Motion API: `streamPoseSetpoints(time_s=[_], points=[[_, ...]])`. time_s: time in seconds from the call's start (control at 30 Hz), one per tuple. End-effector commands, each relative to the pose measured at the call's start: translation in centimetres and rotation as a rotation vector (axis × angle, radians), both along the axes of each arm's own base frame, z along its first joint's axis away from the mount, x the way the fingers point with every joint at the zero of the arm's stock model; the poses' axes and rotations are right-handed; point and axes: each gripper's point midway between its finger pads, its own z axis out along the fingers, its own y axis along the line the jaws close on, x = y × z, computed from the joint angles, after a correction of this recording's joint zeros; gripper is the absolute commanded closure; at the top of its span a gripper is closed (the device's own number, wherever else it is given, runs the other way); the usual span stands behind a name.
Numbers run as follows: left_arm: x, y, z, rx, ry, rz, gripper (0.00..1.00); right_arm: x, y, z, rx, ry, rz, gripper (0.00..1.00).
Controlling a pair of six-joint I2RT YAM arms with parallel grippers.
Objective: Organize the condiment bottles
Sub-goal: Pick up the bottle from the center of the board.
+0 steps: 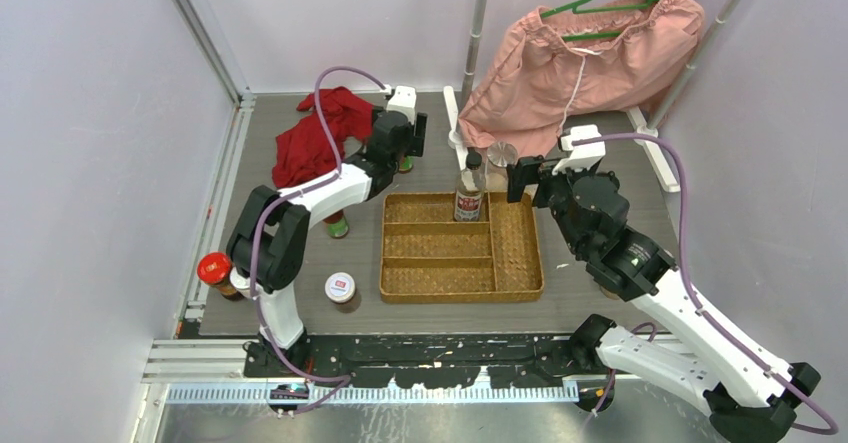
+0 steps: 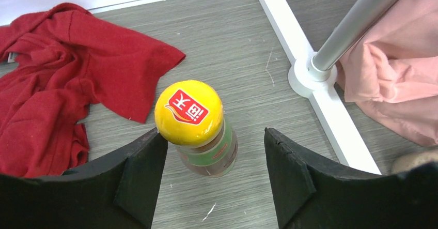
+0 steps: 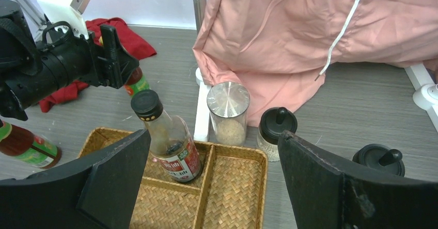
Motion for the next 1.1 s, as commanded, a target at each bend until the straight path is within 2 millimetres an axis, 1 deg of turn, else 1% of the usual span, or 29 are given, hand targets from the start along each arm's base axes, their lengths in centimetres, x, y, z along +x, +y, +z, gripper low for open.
streamPoseSetpoints(time_s=[0.0, 0.2, 0.33, 0.47, 0.57, 0.73, 0.87, 0.93, 1.07], points=[[1.1, 0.3, 2.6, -0.056, -0.094, 0.026, 0.32, 0.2, 0.0, 0.1, 0.009, -0.007, -0.005, 0.00], [0.3, 0.8, 2.8, -0.065, -0.093, -0.012, 0.33, 0.6, 0.7, -0.8, 0.003, 0.015, 0.004, 0.00], [0.5, 1.6, 2.7, -0.087, -0.092, -0.038, 0.33, 0.7, 0.9, -1.2, -0.002, 0.025, 0.010, 0.00], [0.6, 2.5, 3.0, -0.146, -0.099, -0.069, 0.39, 0.7, 1.0, -1.3, -0.009, 0.034, 0.012, 0.00], [0.4, 2.9, 3.2, -0.168, -0.096, -0.098, 0.47, 0.8, 1.0, -1.6, -0.016, 0.043, 0.011, 0.00], [-0.1, 2.5, 3.3, -0.183, -0.086, -0.163, 0.52, 1.0, 1.5, -2.2, -0.008, 0.062, 0.021, 0.00], [-0.2, 2.2, 3.6, -0.192, -0.085, -0.188, 0.53, 1.0, 1.8, -2.9, -0.003, 0.078, 0.025, 0.00], [-0.4, 1.6, 3.8, -0.204, -0.084, -0.221, 0.53, 1.0, 1.8, -3.0, 0.000, 0.082, 0.026, 0.00], [-0.4, 1.4, 3.6, -0.213, -0.082, -0.231, 0.53, 1.0, 1.9, -3.2, 0.001, 0.085, 0.028, 0.01]])
